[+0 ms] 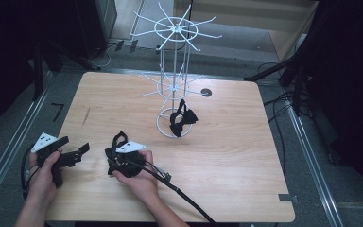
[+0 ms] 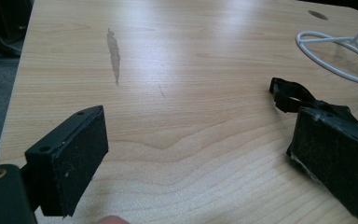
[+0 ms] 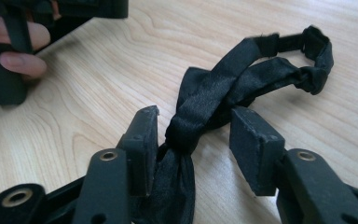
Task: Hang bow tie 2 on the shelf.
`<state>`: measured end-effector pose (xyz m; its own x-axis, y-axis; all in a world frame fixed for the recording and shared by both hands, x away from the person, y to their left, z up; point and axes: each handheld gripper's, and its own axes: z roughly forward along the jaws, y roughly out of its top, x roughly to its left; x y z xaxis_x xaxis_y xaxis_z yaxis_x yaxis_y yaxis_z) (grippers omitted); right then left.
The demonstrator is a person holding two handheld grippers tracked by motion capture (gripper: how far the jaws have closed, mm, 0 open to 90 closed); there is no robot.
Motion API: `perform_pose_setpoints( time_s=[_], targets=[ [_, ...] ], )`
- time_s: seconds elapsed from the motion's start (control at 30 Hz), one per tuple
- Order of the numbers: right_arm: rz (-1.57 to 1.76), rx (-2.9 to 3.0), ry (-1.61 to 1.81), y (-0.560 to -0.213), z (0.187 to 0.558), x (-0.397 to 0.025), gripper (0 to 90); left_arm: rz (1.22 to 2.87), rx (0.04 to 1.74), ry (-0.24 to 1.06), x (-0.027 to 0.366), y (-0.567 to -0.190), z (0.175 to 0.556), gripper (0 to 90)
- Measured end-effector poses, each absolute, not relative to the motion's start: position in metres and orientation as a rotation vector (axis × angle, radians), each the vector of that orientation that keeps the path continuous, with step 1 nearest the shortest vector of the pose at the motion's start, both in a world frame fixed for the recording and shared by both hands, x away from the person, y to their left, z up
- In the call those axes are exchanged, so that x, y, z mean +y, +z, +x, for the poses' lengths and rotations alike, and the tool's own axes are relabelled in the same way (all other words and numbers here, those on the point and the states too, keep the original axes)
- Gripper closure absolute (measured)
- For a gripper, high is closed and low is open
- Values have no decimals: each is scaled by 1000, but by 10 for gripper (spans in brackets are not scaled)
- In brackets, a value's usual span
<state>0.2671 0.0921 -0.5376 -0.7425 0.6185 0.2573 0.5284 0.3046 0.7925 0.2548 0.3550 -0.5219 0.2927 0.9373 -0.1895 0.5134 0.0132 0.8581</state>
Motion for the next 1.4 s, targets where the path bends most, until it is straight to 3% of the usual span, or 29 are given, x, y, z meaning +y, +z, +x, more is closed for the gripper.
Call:
perform_pose_setpoints(
  time_s=[0.13, 0.17, 0.3, 0.8, 1.4],
  targets=[
    [1078, 2483, 1379, -538, 267, 95, 605, 1636, 1349, 576, 355, -522, 255, 42],
    [1060, 2487, 1356, -538, 265, 96, 704, 1638, 1348, 579, 355, -522, 254, 42],
    [1033, 2489, 1338, -538, 263, 95, 766, 1637, 1348, 582, 355, -522, 254, 42],
    [963, 2420, 1377, -536, 257, 82, 782, 1636, 1346, 580, 355, -522, 255, 42],
    [887, 2344, 1409, -507, 250, 46, 782, 1636, 1347, 580, 355, -522, 255, 42]
  ],
)
